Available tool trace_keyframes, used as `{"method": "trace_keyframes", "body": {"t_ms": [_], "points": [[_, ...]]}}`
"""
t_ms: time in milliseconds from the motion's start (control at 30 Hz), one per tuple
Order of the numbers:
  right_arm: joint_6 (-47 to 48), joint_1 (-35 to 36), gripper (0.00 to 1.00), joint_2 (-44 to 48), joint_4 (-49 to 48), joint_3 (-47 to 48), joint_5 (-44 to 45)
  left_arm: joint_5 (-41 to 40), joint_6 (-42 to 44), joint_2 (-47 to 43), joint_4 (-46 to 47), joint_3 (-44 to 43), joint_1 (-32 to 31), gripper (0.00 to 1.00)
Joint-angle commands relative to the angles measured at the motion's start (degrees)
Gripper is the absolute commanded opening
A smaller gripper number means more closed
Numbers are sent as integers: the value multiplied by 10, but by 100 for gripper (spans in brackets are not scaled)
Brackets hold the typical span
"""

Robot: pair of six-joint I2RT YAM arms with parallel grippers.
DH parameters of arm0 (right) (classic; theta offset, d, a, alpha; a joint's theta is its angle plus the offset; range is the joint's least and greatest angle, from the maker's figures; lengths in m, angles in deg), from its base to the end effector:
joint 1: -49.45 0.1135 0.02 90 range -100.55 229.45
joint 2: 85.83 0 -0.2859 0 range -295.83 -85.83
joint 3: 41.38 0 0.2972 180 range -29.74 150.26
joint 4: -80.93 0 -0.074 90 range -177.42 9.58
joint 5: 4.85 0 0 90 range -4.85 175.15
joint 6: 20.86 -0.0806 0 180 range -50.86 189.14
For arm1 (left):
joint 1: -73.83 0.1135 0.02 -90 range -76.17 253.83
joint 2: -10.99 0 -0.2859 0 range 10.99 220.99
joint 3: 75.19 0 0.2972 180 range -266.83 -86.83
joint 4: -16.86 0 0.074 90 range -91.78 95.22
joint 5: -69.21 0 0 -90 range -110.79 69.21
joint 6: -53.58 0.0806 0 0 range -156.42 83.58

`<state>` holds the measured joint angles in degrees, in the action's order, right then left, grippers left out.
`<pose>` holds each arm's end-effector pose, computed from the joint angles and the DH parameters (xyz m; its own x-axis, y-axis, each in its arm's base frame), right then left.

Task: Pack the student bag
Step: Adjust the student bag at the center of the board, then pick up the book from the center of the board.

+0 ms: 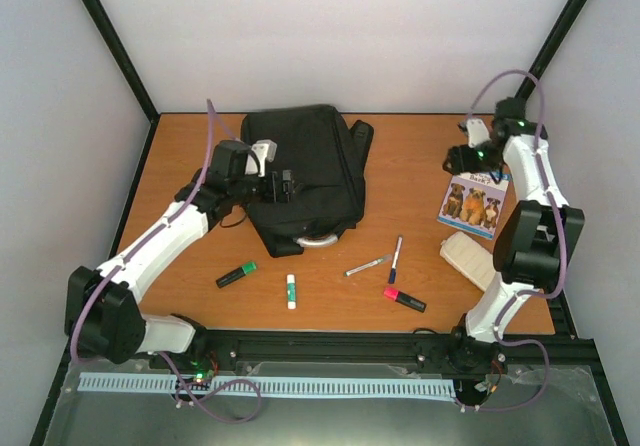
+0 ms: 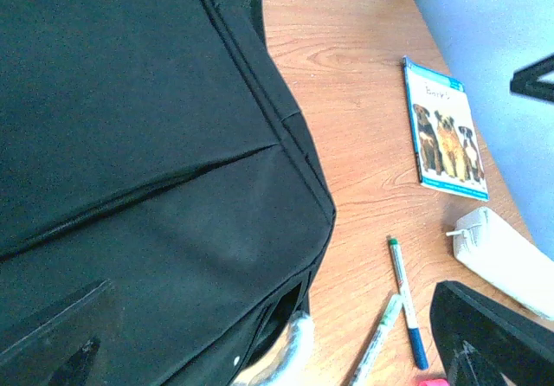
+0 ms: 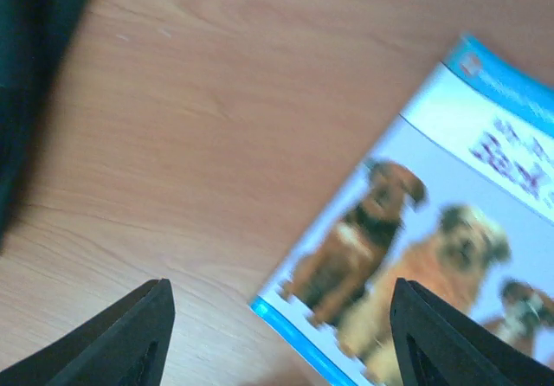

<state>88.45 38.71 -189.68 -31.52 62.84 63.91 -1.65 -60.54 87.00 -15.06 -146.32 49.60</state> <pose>0.4411 -0.0540 0.2556 -0.8664 -0.1494 -0.4764 -0.2658 0.9457 0.1869 0.3240 -0.1748 0.2757 -0.7548 -0.0836 -0.6506 0.3491 0.7884 -0.5065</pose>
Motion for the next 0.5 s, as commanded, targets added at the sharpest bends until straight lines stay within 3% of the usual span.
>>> {"method": "trace_keyframes", "body": {"t_ms": [0, 167, 267, 333, 467], "points": [[32, -57, 71, 39, -11, -66, 39, 14, 3, 18, 71, 6, -31, 100], [29, -104, 71, 46, -38, -126, 54, -10, 5, -10, 127, 47, -87, 100], [30, -124, 71, 33, -53, -142, 61, -83, -5, -17, 106, 38, -118, 100], [33, -133, 71, 15, -63, -142, 69, -121, -45, 4, 65, 14, -123, 100], [36, -153, 75, -42, -77, -121, 75, -109, -1, 99, -8, -75, -141, 100]]}}
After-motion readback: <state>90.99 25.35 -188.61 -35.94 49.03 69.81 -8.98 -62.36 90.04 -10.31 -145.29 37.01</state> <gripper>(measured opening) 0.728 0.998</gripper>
